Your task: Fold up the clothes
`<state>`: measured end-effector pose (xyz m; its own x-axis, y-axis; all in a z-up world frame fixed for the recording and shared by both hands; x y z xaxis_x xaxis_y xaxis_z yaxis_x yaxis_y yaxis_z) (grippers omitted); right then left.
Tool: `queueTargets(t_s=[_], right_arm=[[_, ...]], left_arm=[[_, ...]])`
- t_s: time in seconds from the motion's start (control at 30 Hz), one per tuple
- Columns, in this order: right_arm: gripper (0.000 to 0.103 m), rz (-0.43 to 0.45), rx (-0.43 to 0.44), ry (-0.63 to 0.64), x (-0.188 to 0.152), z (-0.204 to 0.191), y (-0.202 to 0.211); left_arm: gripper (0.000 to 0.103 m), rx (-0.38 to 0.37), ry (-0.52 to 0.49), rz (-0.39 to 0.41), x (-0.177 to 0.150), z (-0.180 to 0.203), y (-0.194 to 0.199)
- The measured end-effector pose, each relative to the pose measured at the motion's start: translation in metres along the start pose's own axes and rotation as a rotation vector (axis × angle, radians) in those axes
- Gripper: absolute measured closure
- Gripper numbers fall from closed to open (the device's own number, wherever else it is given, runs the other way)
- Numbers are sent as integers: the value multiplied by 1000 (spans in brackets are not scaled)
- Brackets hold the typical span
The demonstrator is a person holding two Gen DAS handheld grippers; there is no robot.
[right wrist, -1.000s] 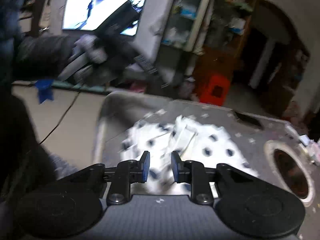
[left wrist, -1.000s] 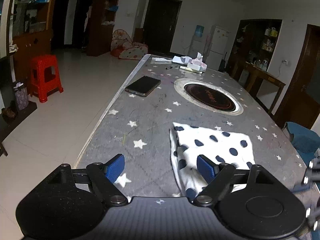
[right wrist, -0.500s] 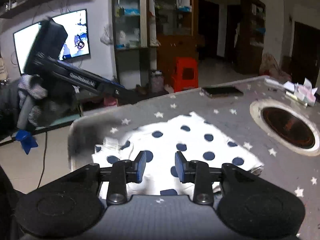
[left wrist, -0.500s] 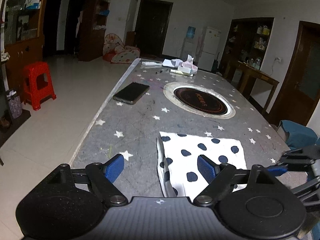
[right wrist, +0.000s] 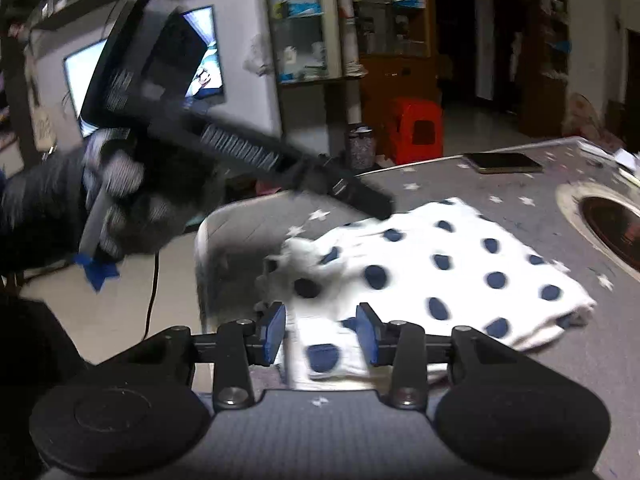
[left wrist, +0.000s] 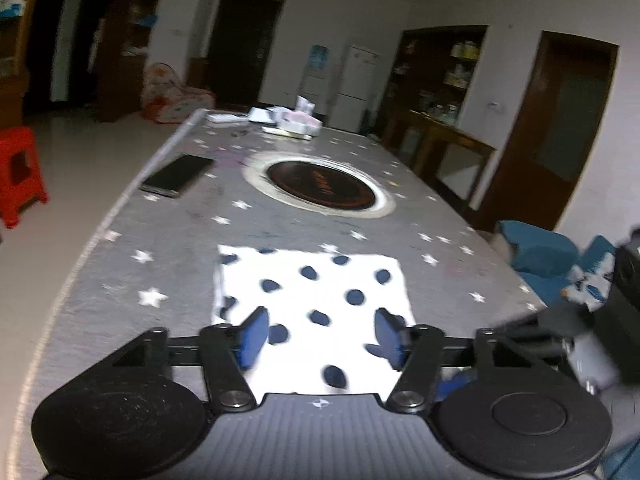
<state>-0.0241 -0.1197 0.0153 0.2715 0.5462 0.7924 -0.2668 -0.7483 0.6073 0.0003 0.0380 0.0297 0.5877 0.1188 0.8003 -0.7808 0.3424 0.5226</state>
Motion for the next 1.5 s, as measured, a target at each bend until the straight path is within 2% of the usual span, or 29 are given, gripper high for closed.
queueTargets(t_s=[0.03,0.1,0.23,0.33,0.5,0.63,0.8,0.97,1.2,1.3,1.5], right_arm=[[64,3,-24,-27,2,10,3],[64,11,-73,-78,5,29,9],[64,35,-193,-150,13,69,13],[64,35,-267,-155,19,96,-3],[64,7,-310,-207,20,131,-39],[64,-58,-378,-258,6,157,-58],[64,-53,-414,-258,3,167,-53],[64,-32,-335,-180,30,147,-55],[64,-79,-173,-57,47,100,-96],[64,-101,-155,-17,50,88,-114],[64,-121,-161,18,64,91,-143]], left_arm=[[58,-19,-3,-11,-3,3,-3],[61,-50,-21,-32,-10,7,-8],[62,-89,-59,-82,-27,15,-15],[62,-97,-69,-112,-39,17,-16],[62,-97,-68,-129,-47,14,-15],[62,-102,-67,-138,-49,13,-15],[62,-104,-63,-143,-50,11,-14],[60,-99,-57,-112,-43,12,-6],[59,-89,-22,-112,-46,5,-3],[59,-93,-12,-117,-48,3,-4],[59,-107,1,-121,-50,1,-4]])
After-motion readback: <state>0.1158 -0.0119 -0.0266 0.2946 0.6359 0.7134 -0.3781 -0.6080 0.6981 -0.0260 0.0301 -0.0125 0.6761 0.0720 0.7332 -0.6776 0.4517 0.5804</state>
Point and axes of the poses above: each gripper's, at about its wrist camera, not at the fingertips, and y roughly against the way its jaws point, z to its right, x to its top, the point moved 7 cm from there along -y, roughly the way its jaws point, and after that the axes turned 4 degrees about -x, right-handed, at the moved point
